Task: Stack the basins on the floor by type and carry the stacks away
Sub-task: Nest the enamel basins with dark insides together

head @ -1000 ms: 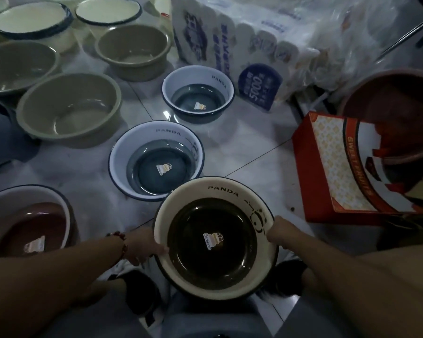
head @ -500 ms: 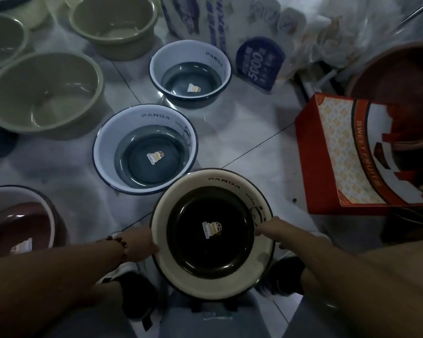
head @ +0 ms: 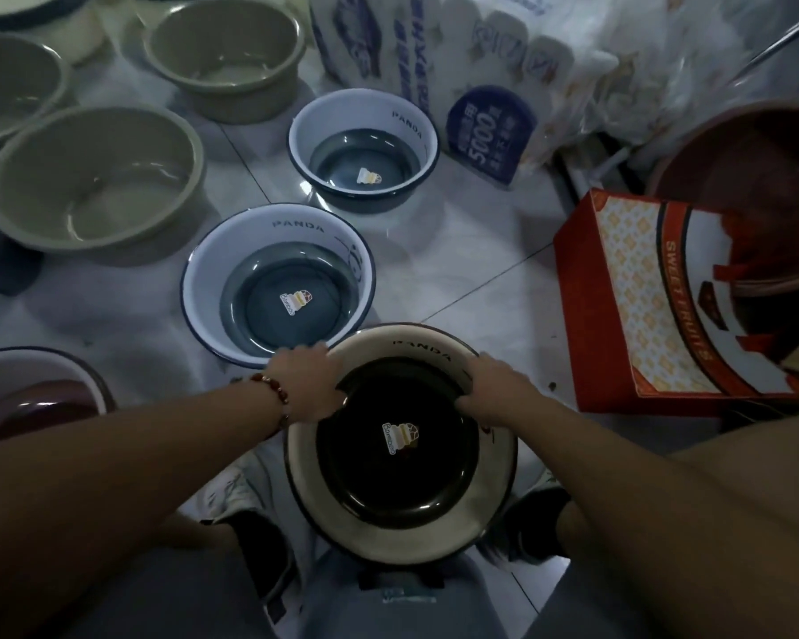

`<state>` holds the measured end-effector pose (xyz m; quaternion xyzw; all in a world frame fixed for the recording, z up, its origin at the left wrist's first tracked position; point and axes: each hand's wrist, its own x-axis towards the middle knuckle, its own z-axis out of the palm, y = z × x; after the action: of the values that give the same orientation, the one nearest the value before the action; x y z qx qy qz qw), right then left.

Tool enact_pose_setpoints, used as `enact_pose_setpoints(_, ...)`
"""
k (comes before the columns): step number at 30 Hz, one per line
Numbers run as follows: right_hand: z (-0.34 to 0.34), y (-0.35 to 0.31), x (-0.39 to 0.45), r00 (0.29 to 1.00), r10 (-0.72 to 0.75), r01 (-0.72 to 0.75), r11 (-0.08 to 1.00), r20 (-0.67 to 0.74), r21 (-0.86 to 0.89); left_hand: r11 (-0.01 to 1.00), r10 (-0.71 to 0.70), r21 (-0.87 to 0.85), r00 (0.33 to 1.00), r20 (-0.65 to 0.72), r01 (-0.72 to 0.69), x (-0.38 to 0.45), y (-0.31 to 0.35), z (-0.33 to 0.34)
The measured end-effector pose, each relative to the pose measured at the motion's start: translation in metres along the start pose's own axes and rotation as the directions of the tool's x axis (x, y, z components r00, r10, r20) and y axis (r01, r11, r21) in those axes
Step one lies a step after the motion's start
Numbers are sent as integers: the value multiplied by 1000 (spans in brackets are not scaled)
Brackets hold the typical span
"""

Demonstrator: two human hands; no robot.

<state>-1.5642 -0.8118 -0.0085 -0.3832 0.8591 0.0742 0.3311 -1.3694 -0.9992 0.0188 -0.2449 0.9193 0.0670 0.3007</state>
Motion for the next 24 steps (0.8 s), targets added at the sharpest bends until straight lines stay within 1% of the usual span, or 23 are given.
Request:
enact_pose_setpoints(2,-21,-22,-4,984,-150,147,988,-92,-39,998,21,-49,996,-92,-26,-7,5,-22)
enact_pose_setpoints(3,-28,-32,-4,973,-199,192,979,-118,-64,996,16,-83,993,-116,-26,-13,5,-32)
enact_pose_setpoints(6,-46,-61,-6,946,-290,268,951,-142,-156,993,-30,-117,982,-188,8,-40,-15,-56)
enact_pose_setpoints(9,-60,-90,-3,898,-404,351,897,-176,-269,991,-114,-99,970,-214,94,-71,-53,-70)
enact_pose_setpoints(11,-65,-111,5,883,-439,373,870,-164,-321,983,-174,-94,959,-225,156,-88,-79,-70)
enact_pose_setpoints(13,-65,-133,18,877,-456,380,853,-155,-359,961,-240,-181,953,-185,207,-99,-98,-62)
enact_pose_setpoints(15,-61,-153,33,880,-449,369,851,-153,-373,927,-288,-272,954,-82,257,-102,-106,-54)
enact_pose_setpoints(16,-58,-162,40,891,-432,359,860,-143,-363,919,-292,-286,956,-35,271,-100,-105,-53)
enact_pose_setpoints(17,-55,-170,47,906,-406,346,873,-121,-345,921,-285,-283,958,-18,269,-98,-104,-52)
enact_pose_setpoints(20,-45,-191,66,943,-328,297,906,-60,-301,952,-241,-219,965,-102,214,-95,-101,-57)
enact_pose_setpoints(21,-41,-196,73,951,-304,279,920,-54,-277,958,-234,-194,967,-102,212,-95,-104,-59)
enact_pose_setpoints(24,-30,-203,98,977,-211,204,961,-20,-187,964,-231,-133,973,16,231,-91,-118,-65)
